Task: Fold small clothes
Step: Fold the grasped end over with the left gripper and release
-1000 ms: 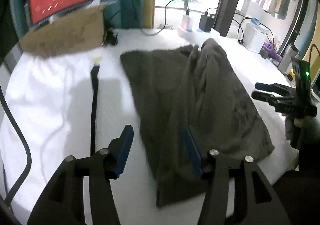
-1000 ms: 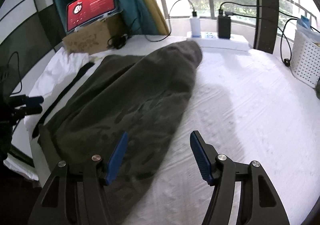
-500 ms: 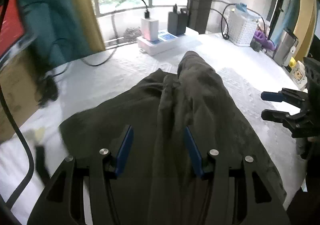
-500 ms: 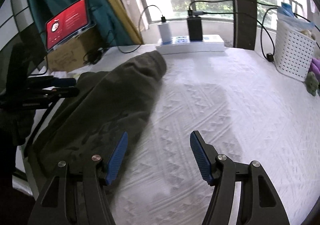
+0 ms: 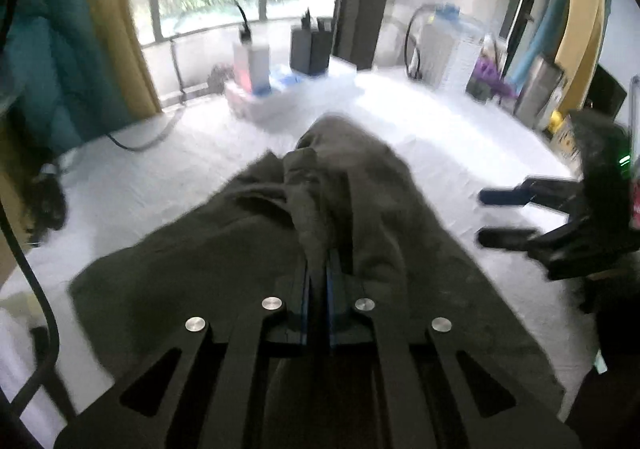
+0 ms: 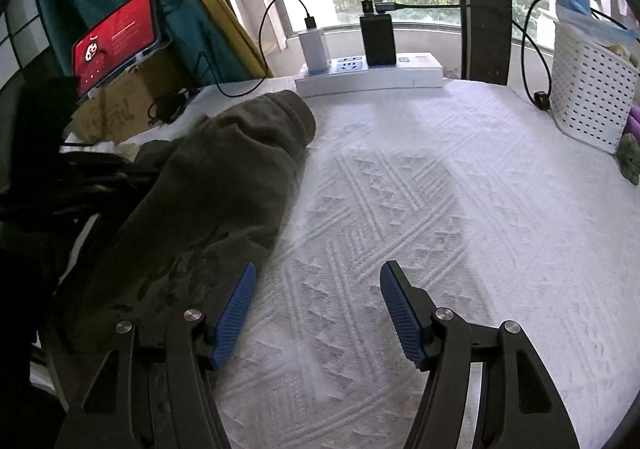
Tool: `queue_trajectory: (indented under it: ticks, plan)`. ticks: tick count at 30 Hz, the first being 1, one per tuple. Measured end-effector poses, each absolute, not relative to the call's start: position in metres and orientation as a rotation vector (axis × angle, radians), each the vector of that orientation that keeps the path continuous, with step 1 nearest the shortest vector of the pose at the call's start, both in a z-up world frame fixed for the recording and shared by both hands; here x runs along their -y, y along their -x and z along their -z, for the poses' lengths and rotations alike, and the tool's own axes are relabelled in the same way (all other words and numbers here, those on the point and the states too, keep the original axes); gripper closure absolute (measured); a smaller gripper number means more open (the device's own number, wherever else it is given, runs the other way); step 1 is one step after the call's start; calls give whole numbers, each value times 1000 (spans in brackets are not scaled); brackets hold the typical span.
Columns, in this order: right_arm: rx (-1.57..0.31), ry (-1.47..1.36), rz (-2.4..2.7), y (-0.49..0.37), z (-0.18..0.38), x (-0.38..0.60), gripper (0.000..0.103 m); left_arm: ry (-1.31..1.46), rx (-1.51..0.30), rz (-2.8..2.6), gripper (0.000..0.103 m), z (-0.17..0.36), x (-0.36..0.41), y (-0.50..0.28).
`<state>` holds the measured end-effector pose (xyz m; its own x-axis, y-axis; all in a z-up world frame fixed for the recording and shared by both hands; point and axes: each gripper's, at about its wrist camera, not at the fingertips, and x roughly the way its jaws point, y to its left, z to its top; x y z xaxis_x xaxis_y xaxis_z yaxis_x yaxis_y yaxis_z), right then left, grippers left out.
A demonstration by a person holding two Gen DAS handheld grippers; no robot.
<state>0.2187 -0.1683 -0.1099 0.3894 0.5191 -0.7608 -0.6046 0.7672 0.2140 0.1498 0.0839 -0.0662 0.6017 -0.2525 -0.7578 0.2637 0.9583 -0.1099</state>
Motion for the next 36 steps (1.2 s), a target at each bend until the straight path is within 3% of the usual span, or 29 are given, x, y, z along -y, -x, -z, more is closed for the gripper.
queue_trajectory:
  ticks: [8, 16, 19, 21, 22, 36]
  plan:
    - [-899, 146, -787, -204, 97, 134, 36, 4, -745, 76, 98, 24, -131, -110]
    - [-942, 193, -808, -197, 116, 100, 36, 118, -911, -10, 95, 80, -178, -141]
    - [-933, 198, -801, -191, 113, 100, 35, 170, -924, -15, 80, 81, -185, -130]
    - [-925, 195, -798, -188, 111, 104, 33, 168, -898, -6, 60, 71, -183, -113]
    - [-925, 194, -792, -187, 111, 106, 33, 175, -887, -2, 58, 65, -181, -102]
    - [-883, 213, -790, -142, 98, 116, 31, 151, -953, 208, 57, 70, -108, -7]
